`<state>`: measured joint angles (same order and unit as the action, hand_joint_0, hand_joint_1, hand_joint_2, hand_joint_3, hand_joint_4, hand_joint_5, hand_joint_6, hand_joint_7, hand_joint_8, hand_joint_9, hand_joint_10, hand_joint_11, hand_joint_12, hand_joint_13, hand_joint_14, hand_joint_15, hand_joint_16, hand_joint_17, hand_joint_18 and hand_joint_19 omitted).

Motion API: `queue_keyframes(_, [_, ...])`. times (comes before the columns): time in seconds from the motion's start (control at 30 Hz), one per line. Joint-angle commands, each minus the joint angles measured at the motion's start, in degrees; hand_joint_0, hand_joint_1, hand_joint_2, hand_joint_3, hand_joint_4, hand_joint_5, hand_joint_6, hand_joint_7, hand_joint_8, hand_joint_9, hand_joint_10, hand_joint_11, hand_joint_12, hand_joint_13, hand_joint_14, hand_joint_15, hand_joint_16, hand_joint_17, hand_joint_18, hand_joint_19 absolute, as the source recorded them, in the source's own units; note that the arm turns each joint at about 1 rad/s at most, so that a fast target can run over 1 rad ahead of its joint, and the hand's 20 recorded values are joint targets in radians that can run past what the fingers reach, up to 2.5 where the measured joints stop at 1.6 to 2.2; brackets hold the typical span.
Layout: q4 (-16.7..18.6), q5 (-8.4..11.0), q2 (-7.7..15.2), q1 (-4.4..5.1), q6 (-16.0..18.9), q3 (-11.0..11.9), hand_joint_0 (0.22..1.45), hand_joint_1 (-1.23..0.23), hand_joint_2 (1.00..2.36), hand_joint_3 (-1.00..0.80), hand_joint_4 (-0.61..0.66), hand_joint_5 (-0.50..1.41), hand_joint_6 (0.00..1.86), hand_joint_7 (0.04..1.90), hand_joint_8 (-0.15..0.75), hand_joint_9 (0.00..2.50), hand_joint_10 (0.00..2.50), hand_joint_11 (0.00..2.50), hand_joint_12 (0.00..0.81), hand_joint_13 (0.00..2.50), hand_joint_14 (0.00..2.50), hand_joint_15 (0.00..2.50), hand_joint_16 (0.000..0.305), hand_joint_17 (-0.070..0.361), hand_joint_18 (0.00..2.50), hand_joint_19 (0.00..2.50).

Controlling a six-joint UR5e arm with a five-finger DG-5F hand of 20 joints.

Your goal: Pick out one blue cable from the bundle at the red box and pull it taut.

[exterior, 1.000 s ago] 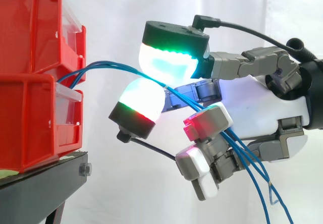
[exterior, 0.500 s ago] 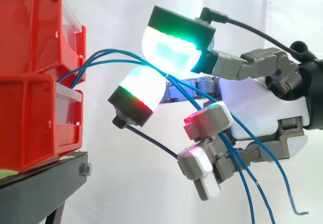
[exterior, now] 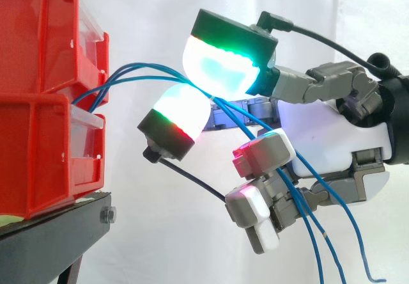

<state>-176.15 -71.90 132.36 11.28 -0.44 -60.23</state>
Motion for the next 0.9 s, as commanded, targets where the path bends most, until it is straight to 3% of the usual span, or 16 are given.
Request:
queue_keyframes(0.0, [0.02, -0.09, 0.00, 0.06, 0.00, 0.03, 0.76, -0.98, 1.00, -0.50, -0.30, -0.09, 0.93, 1.05, 0.259, 1.42, 0.04, 0.92, 0.322, 1.16, 0.03, 0.69, 0.043, 0.096, 0.98, 0.67])
queue_keyframes(0.23, [-0.07, -0.09, 0.00, -0.03, 0.00, -0.06, 0.73, -0.98, 1.00, -0.50, -0.23, -0.09, 0.93, 1.03, 0.267, 1.42, 0.04, 0.93, 0.323, 1.16, 0.03, 0.68, 0.043, 0.096, 0.98, 0.67])
queue_keyframes(0.43, [0.02, -0.09, 0.00, -0.12, 0.00, -0.23, 0.58, -0.89, 1.00, -0.50, -0.09, -0.08, 0.92, 0.92, 0.280, 1.43, 0.04, 0.90, 0.329, 1.15, 0.03, 0.69, 0.044, 0.100, 0.98, 0.68])
queue_keyframes(0.57, [-0.07, 0.00, 0.00, -0.12, 0.00, -0.32, 0.50, -0.73, 1.00, -0.50, -0.05, -0.08, 0.89, 0.92, 0.300, 1.45, 0.03, 0.88, 0.340, 1.16, 0.03, 0.67, 0.049, 0.111, 1.00, 0.66])
queue_keyframes(0.67, [0.02, -0.09, 0.00, -0.12, 0.00, -0.41, 0.55, -0.57, 1.00, -0.50, -0.05, -0.08, 0.88, 0.94, 0.291, 1.45, 0.04, 0.88, 0.319, 1.15, 0.03, 0.66, 0.045, 0.102, 0.95, 0.68])
queue_keyframes(0.87, [0.02, -0.09, 0.00, -0.21, 0.00, -0.32, 0.59, -0.56, 1.00, -0.50, -0.06, -0.09, 0.88, 0.96, 0.287, 1.44, 0.04, 0.89, 0.316, 1.13, 0.03, 0.67, 0.043, 0.098, 0.90, 0.70])
